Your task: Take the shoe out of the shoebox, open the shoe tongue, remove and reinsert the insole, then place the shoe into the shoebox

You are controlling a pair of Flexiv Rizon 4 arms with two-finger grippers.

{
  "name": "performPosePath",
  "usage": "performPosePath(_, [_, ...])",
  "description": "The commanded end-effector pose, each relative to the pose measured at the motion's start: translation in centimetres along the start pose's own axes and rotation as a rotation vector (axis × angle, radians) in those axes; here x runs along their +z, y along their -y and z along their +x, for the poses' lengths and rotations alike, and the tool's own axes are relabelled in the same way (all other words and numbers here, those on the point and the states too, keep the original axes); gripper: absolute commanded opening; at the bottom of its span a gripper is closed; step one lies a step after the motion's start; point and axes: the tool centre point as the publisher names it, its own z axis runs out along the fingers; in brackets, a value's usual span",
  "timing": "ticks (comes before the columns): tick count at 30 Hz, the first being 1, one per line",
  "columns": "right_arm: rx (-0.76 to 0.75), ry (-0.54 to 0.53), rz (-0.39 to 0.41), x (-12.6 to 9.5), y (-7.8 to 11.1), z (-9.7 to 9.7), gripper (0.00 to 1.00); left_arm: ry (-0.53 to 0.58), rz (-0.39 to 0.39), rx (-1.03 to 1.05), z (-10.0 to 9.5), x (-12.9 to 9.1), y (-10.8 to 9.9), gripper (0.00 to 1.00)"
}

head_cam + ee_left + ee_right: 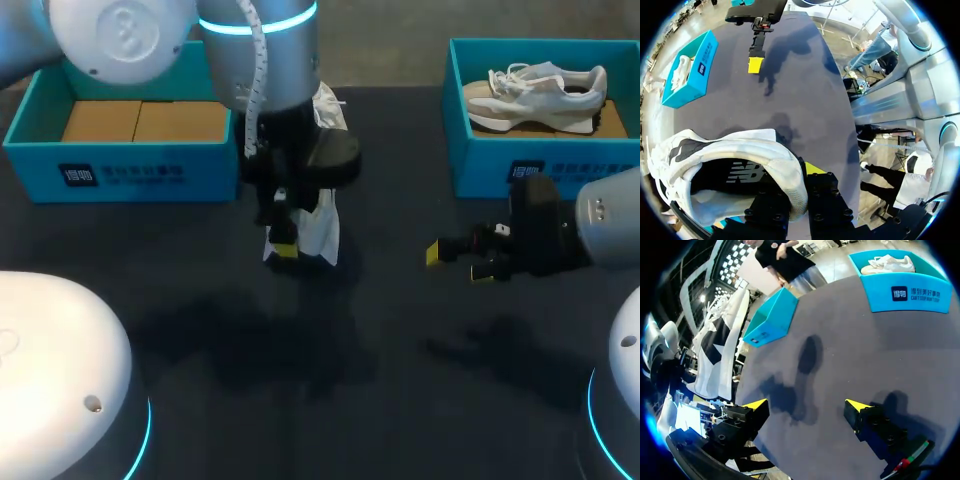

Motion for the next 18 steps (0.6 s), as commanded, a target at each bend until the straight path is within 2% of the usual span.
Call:
performPosePath(1, [0.002,0.005,-0.003,0.2,0.1,0.2,1.0,-0.019,0.016,0.001,-0.3,-0.2,-1.5,0.0])
performPosePath(8, [0.002,0.005,-0.003,0.2,0.1,0.2,1.0,-0.008,0.0,-0.022,-1.0,-1.5,-4.9,0.0])
performPosePath(18, [0.002,0.005,-0.003,0.2,0.1,0.2,1.0,-0.009,-0.029,-0.073,-2.5,-3.6,-11.5,0.0])
